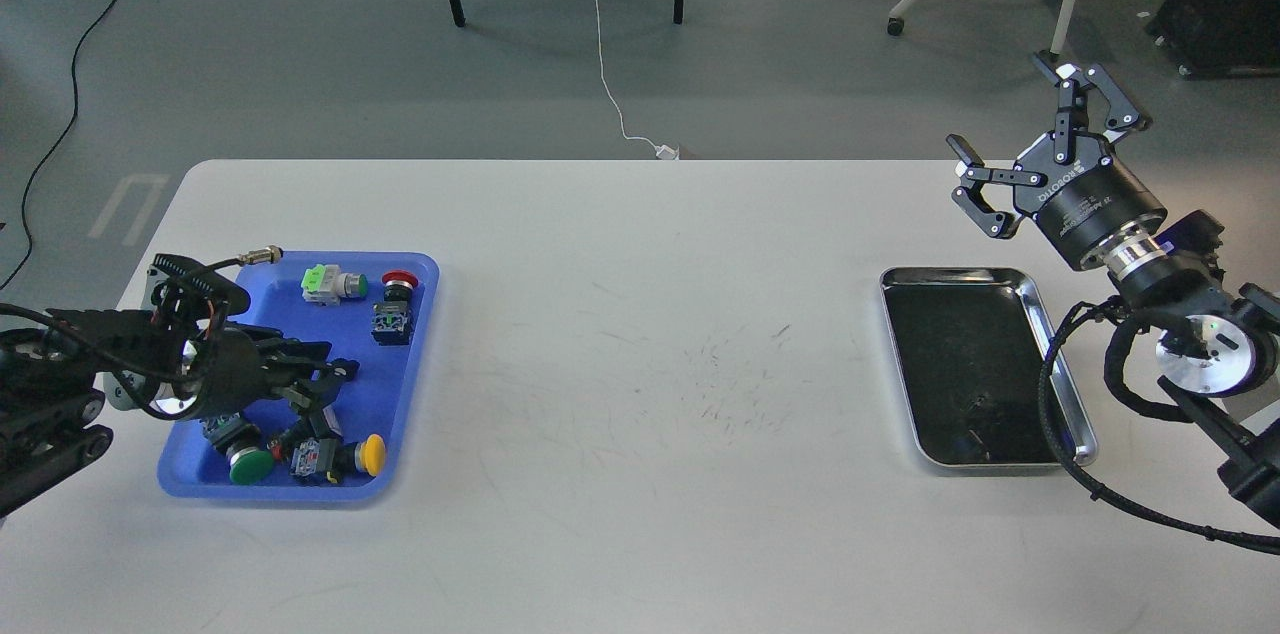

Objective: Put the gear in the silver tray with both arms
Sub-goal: 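Grasp another black gear in the blue tray with the left gripper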

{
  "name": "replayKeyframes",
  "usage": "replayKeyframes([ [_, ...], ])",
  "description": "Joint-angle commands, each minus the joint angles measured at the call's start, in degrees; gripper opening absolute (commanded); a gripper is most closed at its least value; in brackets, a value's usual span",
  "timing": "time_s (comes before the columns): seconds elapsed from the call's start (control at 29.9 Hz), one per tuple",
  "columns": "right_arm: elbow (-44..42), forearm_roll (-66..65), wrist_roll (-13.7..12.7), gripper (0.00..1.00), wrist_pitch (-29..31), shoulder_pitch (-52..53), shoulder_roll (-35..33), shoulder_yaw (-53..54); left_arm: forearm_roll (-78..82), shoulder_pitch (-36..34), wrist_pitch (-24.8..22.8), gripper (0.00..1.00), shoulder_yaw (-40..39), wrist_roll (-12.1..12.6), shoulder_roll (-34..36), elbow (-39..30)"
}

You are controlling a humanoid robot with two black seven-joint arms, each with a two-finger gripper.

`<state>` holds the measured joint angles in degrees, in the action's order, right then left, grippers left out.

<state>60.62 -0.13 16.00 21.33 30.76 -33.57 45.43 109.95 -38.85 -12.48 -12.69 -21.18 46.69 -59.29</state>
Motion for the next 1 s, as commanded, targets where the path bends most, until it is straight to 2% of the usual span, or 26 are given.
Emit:
replayKeyframes([
  [0.0, 0.03, 0.04, 0.0, 0.98, -0.06, 0.0, 0.0, 0.01, 0.0, 0.09, 0.0, 0.35, 0.03, -0.17, -0.29, 0.58],
  [0.27, 0.03, -0.05, 0.0, 0.98, 0.02, 0.0, 0.0, 0.01, 0.0, -0.18, 0.0, 0.3, 0.03, -0.35, -0.38, 0.58],
  [0.5, 0.11, -0.05, 0.0, 0.98, -0.06, 0.09, 0.0, 0.01, -0.09, 0.0, 0.0, 0.19, -0.05, -0.35, -0.29, 0.32],
  [0.64, 0.64, -0.05, 0.0, 0.98, -0.06, 0.09, -0.09, 0.01, -0.18, -0.44, -0.08, 0.18, -0.14, -0.35, -0.03, -0.56],
  [0.77, 1.43, -0.05, 0.0, 0.98, -0.06, 0.18, -0.35, 0.7, -0.53, -2.81, -0.09, 0.18, -0.32, -0.61, 2.16, -4.5],
  [0.97, 2.75, -0.05, 0.0, 0.98, -0.33, 0.27, -0.97, 2.55, -0.88, -4.56, -0.17, 0.18, -1.2, -0.53, 9.03, -15.4],
])
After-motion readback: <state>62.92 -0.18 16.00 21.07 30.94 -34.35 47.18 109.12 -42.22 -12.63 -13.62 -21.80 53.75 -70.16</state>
